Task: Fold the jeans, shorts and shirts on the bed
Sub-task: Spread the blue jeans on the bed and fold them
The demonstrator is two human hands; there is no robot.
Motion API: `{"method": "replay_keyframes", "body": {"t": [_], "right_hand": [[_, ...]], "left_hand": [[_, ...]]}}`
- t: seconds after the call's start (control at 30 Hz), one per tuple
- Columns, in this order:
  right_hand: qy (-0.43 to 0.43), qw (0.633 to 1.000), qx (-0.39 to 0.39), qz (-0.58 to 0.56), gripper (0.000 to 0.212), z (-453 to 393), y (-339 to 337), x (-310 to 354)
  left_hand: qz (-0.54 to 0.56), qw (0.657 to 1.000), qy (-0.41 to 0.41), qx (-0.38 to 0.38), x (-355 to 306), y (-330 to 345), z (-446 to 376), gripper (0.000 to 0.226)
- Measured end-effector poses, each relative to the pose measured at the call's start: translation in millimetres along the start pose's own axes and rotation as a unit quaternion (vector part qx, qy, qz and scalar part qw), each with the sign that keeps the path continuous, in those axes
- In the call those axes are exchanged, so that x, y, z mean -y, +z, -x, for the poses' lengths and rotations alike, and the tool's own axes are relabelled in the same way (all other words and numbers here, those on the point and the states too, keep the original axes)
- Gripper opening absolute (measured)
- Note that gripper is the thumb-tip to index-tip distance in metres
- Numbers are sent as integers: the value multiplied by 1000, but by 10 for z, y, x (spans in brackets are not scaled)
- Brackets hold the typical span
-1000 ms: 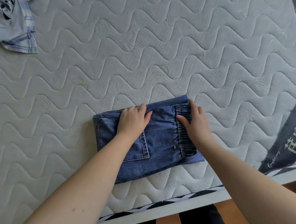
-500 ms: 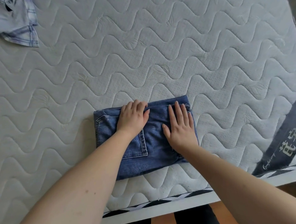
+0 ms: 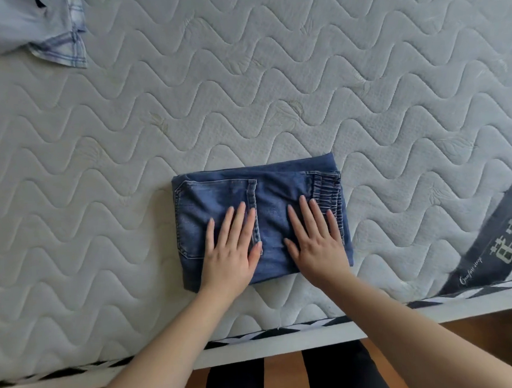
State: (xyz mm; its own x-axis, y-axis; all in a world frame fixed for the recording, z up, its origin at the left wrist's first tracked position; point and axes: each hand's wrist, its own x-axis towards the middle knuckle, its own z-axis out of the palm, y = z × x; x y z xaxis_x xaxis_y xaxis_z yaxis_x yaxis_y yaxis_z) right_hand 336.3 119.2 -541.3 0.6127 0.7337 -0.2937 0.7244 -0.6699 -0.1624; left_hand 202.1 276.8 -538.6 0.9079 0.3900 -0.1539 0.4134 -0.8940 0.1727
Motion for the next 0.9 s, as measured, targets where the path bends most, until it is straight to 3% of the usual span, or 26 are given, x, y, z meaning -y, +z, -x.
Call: {"method": "replay_keyframes", "body": {"t": [0.07, 0.2, 0.33, 0.43, 0.53, 0.67, 0.77, 0.83, 0.9], "right_hand": [[-15, 999, 29, 10, 67, 10, 65, -47], [-26, 999, 6, -20, 65, -13, -38, -139], [49, 994, -41, -92, 76, 120, -110, -305], [178, 957, -39, -224, 99, 100, -128, -379], [224, 929, -18, -294, 104, -29, -154, -434], [254, 895, 0, -367, 93, -251, -208, -483], [274, 881, 12, -385, 84, -336, -225, -500], [274, 884, 8, -379, 83, -329, -223, -495], [273, 884, 3, -379, 89, -307, -223, -491]], "left_hand": [[-27, 998, -19, 52, -6, 142, 93, 64], [-26, 996, -24, 81, 17, 177, 45, 65], [-6, 1000, 10, 7, 276, 82, 99, 60], [8, 994, -81, -79, 593, 31, 150, 60], [129, 947, -268, -118, 813, 0, 175, 62], [300, 881, -360, -61, 888, -21, 147, 46], [413, 806, -424, -4, 895, -11, 44, 33], [419, 797, -435, 25, 923, -21, -31, 35], [395, 815, -422, 32, 949, -47, -75, 36]]}}
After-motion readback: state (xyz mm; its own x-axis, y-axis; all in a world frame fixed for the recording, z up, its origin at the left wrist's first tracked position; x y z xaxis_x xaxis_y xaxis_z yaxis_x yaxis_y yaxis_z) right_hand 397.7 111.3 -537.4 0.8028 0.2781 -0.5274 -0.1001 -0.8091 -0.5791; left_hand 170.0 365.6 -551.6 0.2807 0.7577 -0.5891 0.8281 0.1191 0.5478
